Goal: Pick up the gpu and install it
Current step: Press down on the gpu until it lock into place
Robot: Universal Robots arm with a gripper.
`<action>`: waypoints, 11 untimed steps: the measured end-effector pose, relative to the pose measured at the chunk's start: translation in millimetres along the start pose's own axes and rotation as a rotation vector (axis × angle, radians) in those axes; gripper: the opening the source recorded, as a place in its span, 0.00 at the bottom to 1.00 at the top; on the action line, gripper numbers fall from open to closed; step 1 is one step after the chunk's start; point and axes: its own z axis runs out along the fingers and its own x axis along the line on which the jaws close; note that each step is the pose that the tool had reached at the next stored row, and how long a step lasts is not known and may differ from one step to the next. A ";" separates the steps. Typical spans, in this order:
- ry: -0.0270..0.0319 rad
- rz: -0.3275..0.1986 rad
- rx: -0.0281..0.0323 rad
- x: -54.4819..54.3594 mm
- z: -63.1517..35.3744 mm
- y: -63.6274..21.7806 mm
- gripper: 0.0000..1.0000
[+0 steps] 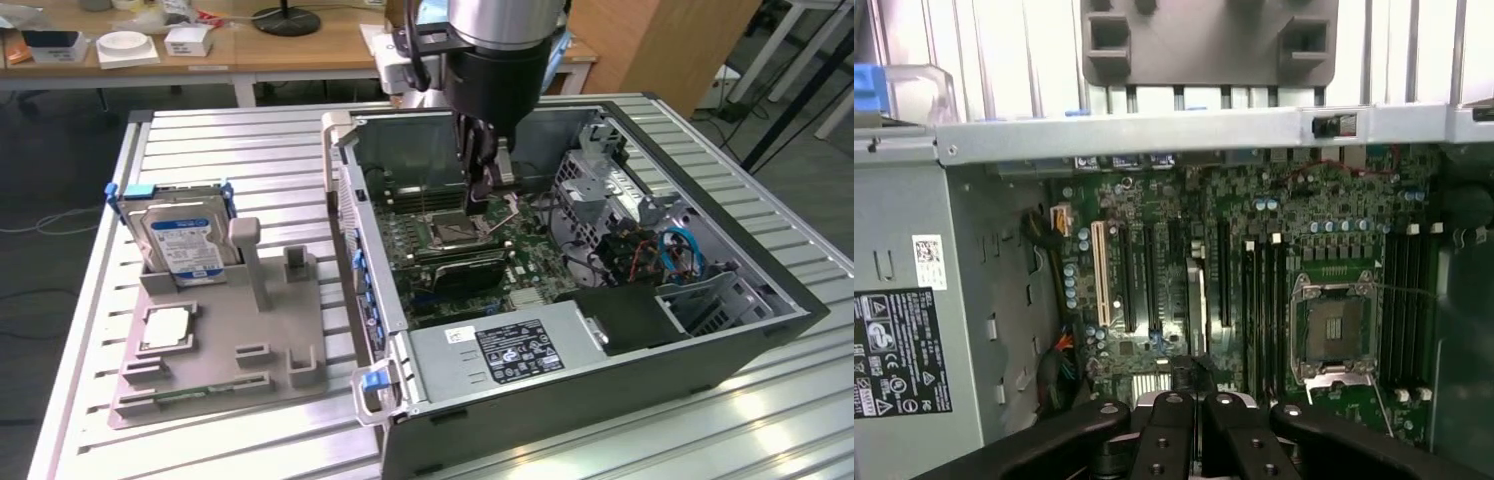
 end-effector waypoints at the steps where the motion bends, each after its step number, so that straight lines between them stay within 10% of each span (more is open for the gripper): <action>1: -0.0001 0.000 0.0001 0.0 0.2 0.0 0.11; 3: 0.0000 0.000 0.0003 0.0 0.2 -0.1 0.11; 4: 0.0007 0.000 -0.0099 0.0 0.2 -0.2 0.11; 7: 0.0051 0.001 -0.0637 -0.2 0.8 -3.3 0.11; 11: 0.0052 0.001 -0.0671 -0.3 8.2 -6.1 0.11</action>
